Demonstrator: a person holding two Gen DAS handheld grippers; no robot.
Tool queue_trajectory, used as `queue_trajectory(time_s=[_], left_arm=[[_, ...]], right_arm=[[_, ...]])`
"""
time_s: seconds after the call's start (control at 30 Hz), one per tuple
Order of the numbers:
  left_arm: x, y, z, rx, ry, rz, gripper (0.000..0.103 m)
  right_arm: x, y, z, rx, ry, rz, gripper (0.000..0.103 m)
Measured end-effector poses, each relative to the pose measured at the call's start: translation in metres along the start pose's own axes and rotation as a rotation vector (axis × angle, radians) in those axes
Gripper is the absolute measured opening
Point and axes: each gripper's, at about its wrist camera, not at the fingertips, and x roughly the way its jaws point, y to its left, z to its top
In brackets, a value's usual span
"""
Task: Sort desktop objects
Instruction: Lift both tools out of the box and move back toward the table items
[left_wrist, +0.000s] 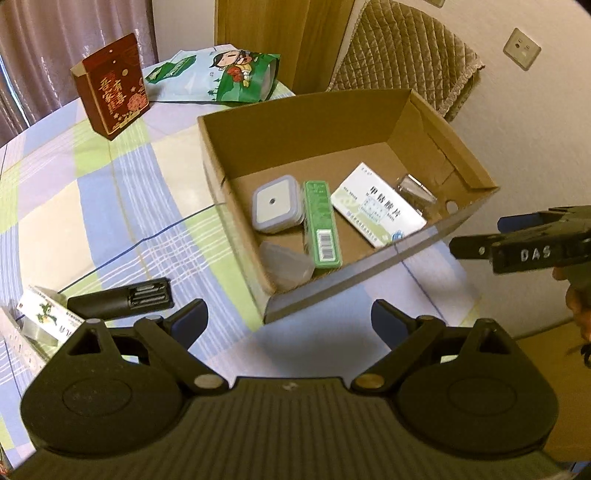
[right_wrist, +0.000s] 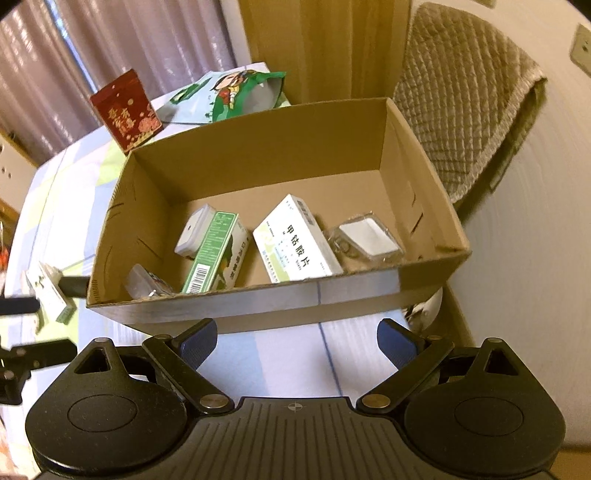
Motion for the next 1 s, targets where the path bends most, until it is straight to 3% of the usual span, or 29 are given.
queue_trajectory(time_s=[0.4, 0.6, 1.0], left_arm=[[-0.026, 0.063, -0.062, -0.086, -0.039, 0.050, 0.094], [-0.044, 0.093, -0.085, -0.117, -0.075, 0.127, 0.094], [-0.068, 0.168, -0.143, -0.288, -0.055, 0.235, 0.094]], right_arm=[[-0.003, 0.011, -0.034, 0.122, -0.030, 0.015, 0.096], [-0.007, 0.030, -0.043, 0.112, -0.057, 0.036, 0.096], [0.018, 0.106, -0.064, -0.013, 0.016, 0.150, 0.096]])
